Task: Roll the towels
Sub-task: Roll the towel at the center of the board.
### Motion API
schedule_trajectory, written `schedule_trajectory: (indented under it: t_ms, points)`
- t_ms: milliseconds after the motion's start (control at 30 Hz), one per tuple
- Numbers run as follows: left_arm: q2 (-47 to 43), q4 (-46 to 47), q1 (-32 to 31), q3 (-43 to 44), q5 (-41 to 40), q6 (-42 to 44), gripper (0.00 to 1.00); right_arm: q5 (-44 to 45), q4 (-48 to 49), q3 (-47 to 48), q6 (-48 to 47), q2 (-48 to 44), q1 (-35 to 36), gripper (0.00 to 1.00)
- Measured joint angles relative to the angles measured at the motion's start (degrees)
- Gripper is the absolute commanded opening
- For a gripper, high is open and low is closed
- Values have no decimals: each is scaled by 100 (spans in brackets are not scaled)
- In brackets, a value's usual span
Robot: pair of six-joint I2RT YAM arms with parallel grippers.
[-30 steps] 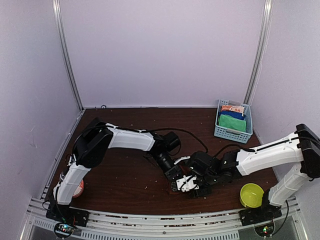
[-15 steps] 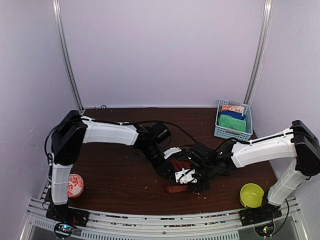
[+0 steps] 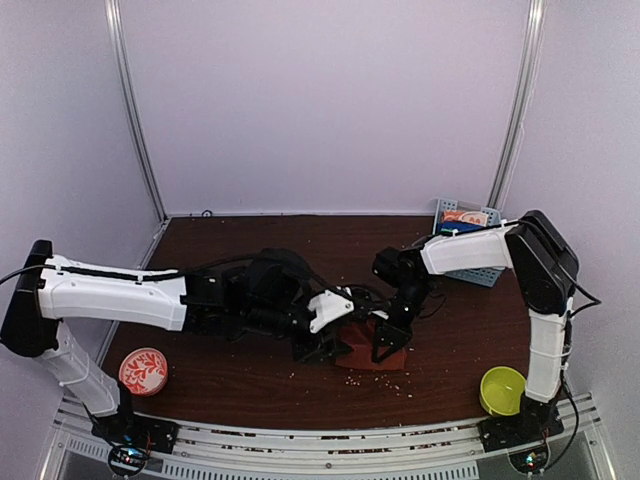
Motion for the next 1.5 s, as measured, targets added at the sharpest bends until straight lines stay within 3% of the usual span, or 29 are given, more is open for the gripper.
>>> schedule_trajectory:
  t_ms: [100, 400, 833, 900, 1067, 1133, 1200, 1300, 1433, 1500]
  points:
    - [313, 22, -249, 122, -153, 422, 53, -367, -420, 313, -85, 352, -164, 12]
    - [1989, -70, -219, 839, -588, 1270, 53, -673, -671, 393, -131, 514, -278, 13]
    - [2758, 7, -212, 1231, -953, 1633, 42, -708, -678, 402, -81, 514, -278, 16]
    - [2782, 52, -212, 1231, -1064, 1633, 41, -745, -691, 409, -83, 511, -278, 20]
    - [2852, 120, -229, 1246, -1196, 1661, 25, -752, -789, 424, -129, 483, -278, 32]
    - [2903, 105, -236, 1316, -1193, 1668, 21, -741, -916, 444, -236, 446, -289, 38]
    - [2935, 96, -243, 1364, -1174, 1676, 17, -721, -1075, 444, -326, 358, -356, 52]
    - [2938, 74, -245, 1368, -1121, 1661, 13, -732, -1370, 455, -474, 44, -511, 56]
    - [2938, 39, -243, 1368, -1012, 1578, 10, -699, -1639, 507, -507, -426, -835, 49]
    - [2935, 15, -238, 1377, -960, 1532, 9, -577, -1611, 501, -413, -551, -962, 37]
